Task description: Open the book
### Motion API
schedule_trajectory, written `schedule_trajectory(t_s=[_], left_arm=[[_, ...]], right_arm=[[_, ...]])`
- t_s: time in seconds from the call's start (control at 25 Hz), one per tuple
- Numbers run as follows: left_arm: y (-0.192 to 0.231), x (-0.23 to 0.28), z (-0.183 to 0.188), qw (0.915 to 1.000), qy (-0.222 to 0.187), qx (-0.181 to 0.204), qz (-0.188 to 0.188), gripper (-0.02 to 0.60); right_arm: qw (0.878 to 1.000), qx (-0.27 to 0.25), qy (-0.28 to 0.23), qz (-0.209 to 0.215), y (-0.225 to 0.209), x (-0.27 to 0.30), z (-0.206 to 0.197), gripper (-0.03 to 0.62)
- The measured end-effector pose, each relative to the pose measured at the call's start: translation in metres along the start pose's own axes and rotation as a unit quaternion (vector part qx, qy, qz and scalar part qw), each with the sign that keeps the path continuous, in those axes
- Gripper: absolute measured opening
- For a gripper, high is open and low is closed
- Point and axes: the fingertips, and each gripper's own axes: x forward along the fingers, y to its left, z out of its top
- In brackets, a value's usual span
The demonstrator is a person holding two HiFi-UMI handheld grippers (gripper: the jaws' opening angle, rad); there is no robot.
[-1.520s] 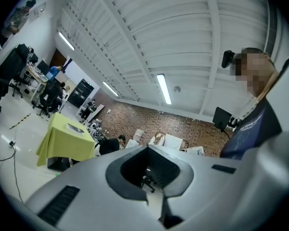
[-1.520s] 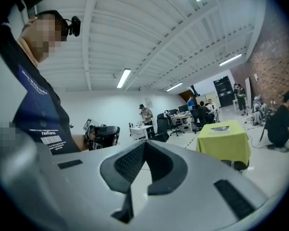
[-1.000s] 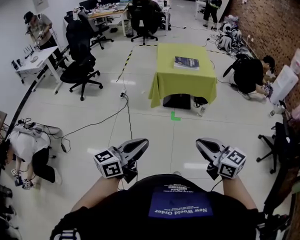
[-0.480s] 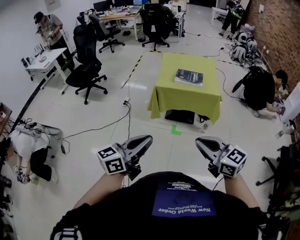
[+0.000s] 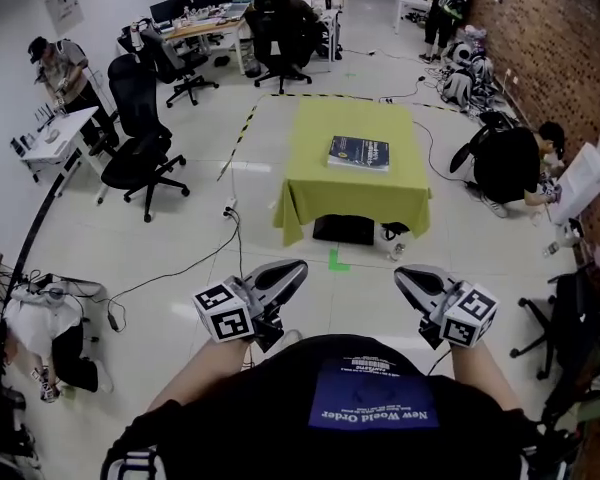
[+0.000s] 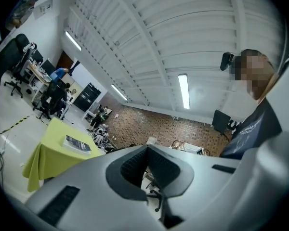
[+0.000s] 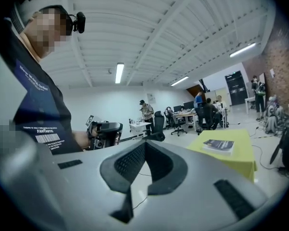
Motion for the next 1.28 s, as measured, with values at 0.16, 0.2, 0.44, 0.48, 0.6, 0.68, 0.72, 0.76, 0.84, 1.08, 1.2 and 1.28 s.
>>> schedule_trajectory(t_s=[0.16, 0.2, 0.44, 0.48, 0.6, 0.68, 0.72, 0.76, 0.84, 1.08, 1.2, 1.28], left_arm=[[0.061, 0.009, 0.037, 0.9995, 0.009, 0.004, -0.031, 0.006], [0.075, 0.009, 0.048, 0.9993, 0.013, 0.005, -0.036, 0.006], [0.149, 0.002, 0.086, 0.9979, 0.026, 0.012, -0.059, 0.006], [0.162, 0.002, 0.088, 0.9976, 0.03, 0.013, -0.061, 0.006], [0.197, 0.007, 0.096, 0.9977, 0.035, 0.0, -0.058, 0.006], [0.211, 0.014, 0.1, 0.9978, 0.035, -0.004, -0.057, 0.007], [0.217, 0.017, 0.101, 0.9978, 0.036, 0.0, -0.056, 0.007], [0.223, 0.021, 0.103, 0.9979, 0.037, 0.004, -0.054, 0.006], [0.237, 0.028, 0.106, 0.9982, 0.039, 0.004, -0.045, 0.007], [0.266, 0.079, 0.109, 0.9989, 0.042, 0.003, -0.021, 0.006], [0.279, 0.12, 0.117, 0.9995, 0.03, 0.005, -0.003, 0.007], [0.284, 0.147, 0.12, 0.9997, 0.022, 0.009, 0.01, 0.006]], right_arm=[[0.999, -0.009, -0.014, -0.037, -0.031, 0.049, 0.025, -0.014], [0.999, -0.008, -0.015, -0.044, -0.035, 0.062, 0.03, -0.014], [0.997, 0.007, -0.025, -0.076, -0.067, 0.126, 0.043, -0.014], [0.997, 0.005, -0.021, -0.074, -0.069, 0.138, 0.043, -0.014], [0.997, 0.004, -0.008, -0.071, -0.079, 0.169, 0.043, -0.014], [0.998, 0.012, -0.003, -0.067, -0.091, 0.182, 0.044, -0.014], [0.998, 0.015, 0.001, -0.065, -0.098, 0.187, 0.044, -0.014], [0.998, 0.017, 0.003, -0.062, -0.107, 0.192, 0.044, -0.014], [0.998, 0.02, 0.003, -0.056, -0.124, 0.203, 0.045, -0.014], [0.999, 0.023, 0.002, -0.027, -0.188, 0.212, 0.05, -0.014], [1.0, 0.01, 0.012, -0.01, -0.232, 0.209, 0.053, -0.014], [1.0, -0.003, 0.017, 0.003, -0.264, 0.205, 0.06, -0.014]])
